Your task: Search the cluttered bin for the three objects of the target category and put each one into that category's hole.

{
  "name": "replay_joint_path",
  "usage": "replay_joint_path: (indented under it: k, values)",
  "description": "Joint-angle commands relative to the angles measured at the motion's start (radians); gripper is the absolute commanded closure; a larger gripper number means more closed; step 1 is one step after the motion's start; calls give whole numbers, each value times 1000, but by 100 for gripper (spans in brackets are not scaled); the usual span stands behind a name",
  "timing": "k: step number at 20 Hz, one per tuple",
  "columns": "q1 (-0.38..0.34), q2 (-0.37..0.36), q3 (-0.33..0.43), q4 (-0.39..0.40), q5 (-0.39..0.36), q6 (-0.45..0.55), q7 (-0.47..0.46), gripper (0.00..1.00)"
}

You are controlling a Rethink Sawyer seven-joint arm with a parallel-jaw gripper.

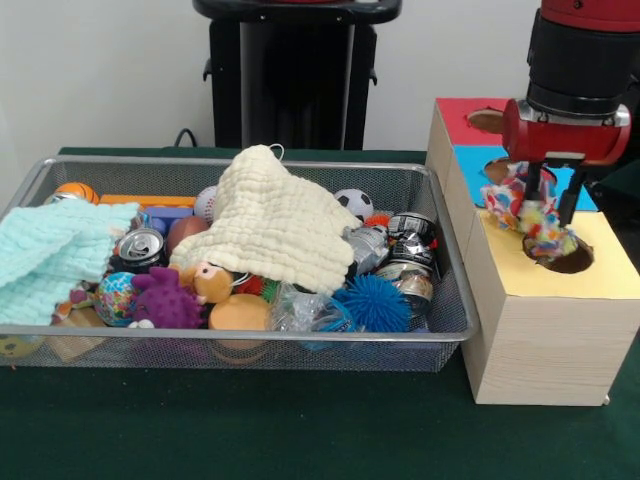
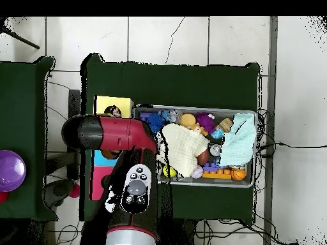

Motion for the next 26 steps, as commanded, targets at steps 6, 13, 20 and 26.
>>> replay_joint_path:
  k: [6, 13, 20, 26]
  values:
    - [-56, 39, 55, 128, 7, -25, 175, 100]
    - [-91, 61, 108, 155, 30, -144, 191, 100]
    - [-211, 76, 300, 246, 33, -451, 233, 100]
    - [-328, 101, 476, 300, 15, -558, 249, 100]
